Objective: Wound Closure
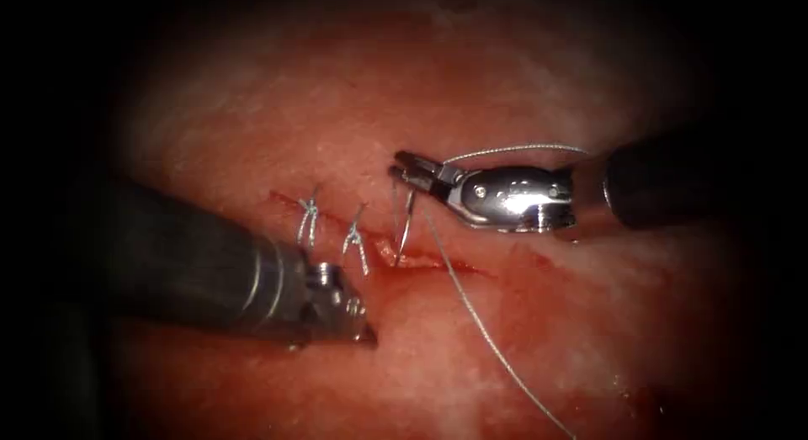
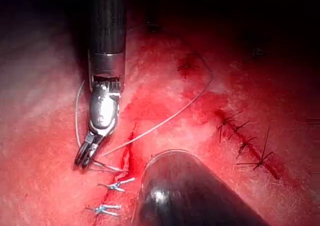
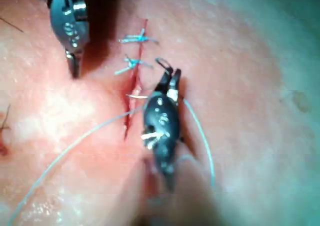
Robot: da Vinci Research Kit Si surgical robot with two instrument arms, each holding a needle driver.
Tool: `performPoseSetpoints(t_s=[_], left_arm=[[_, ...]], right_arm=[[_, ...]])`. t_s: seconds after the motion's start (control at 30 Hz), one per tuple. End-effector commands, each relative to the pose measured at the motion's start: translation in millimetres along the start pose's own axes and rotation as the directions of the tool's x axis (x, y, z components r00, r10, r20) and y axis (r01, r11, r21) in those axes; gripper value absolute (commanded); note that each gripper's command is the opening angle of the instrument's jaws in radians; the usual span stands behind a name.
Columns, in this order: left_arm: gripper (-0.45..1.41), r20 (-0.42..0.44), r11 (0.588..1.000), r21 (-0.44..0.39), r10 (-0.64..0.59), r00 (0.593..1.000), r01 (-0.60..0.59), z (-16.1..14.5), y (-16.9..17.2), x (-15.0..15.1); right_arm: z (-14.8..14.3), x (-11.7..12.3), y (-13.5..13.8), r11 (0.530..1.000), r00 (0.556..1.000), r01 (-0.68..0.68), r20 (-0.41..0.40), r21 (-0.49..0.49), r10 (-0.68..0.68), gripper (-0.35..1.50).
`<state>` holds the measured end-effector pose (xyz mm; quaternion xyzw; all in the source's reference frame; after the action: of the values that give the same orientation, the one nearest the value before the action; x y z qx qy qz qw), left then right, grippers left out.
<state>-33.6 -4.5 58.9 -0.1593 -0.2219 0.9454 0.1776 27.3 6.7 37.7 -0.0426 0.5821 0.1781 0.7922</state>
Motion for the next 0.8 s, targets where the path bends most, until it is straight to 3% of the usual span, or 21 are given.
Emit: performPoseSetpoints(t_s=[0.03, 0.43, 0.8], left_arm=[[-0.45, -0.006, 1.000, -0.004, 0.001, 1.000, -0.001, 0.8, 1.2, 0.0], [-0.45, -0.014, 1.000, 0.009, 0.003, 1.000, -0.003, 1.9, 0.7, 0.2], [-0.45, -0.056, 0.997, 0.071, -0.007, 0.998, 0.011, 1.8, -2.4, 0.1]], right_arm=[[0.4, -0.6, -1.4, 1.000, 1.000, 0.003, -0.001, 0.004, -0.003, -0.35], [0.4, -0.6, -1.4, 1.000, 0.999, 0.032, -0.007, 0.001, -0.032, -0.35], [0.3, -0.3, -1.3, 0.999, 0.999, 0.034, -0.008, -0.002, -0.034, -0.35]])
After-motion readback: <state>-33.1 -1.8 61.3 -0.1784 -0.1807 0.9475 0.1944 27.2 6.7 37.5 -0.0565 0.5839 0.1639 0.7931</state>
